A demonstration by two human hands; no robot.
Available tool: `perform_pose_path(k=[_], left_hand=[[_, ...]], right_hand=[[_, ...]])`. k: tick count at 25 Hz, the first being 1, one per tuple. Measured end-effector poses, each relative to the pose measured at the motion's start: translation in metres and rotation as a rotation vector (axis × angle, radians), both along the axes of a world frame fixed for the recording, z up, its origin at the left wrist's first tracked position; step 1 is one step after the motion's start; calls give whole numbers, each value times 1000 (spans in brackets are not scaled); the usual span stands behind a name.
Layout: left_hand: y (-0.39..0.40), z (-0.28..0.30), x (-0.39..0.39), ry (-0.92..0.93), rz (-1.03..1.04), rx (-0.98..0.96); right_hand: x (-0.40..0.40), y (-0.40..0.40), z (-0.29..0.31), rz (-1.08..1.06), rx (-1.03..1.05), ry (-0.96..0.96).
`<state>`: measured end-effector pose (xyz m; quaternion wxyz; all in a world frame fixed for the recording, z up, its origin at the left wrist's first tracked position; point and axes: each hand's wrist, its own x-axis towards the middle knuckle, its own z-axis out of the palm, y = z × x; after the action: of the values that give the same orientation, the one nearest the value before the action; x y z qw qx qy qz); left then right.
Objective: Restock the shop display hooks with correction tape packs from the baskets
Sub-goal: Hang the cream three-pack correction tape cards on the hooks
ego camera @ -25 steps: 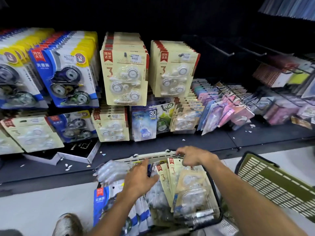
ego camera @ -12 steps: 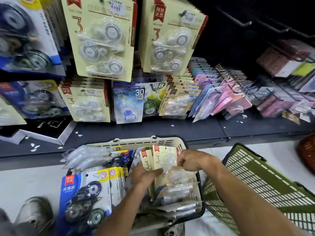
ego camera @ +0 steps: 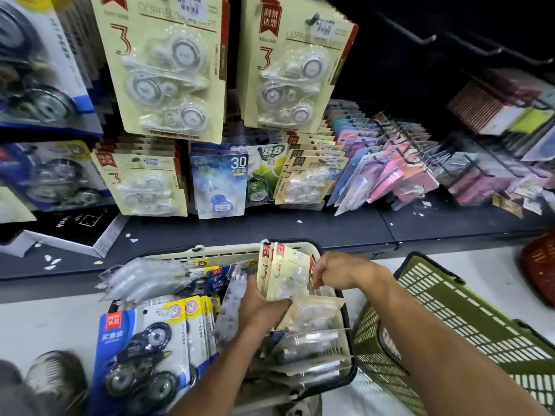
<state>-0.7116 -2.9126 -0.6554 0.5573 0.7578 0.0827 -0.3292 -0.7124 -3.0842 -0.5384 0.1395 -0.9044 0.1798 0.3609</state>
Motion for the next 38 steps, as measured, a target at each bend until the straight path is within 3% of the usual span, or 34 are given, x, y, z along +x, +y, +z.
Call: perform_pose_path(k=[5,10,13,20,25,28,32,38], left_hand=[[27,43,24,-88,87,-238],[40,124,44,-246,142,-470],[47,176,51,-276,186,-588],[91,264,69,-277,162,-621],[121,287,75,-235,197,-732],[130,288,80,-193,194,-774],[129,285,90,-229,301,-694],[132,287,102,-292,388,-690]], right_hand=[[4,-19,30,-117,-3,-126],[12,-6,55,-429,623,-327],[13,11,86,-480,796,-523],[19,45,138,-559,1006,-733],[26,75,165,-484,1135,-913],[32,84,172,-614,1297,-1034],[38,84,174,-799,1226,-1175],[41,56,163,-1034,822,-1396]])
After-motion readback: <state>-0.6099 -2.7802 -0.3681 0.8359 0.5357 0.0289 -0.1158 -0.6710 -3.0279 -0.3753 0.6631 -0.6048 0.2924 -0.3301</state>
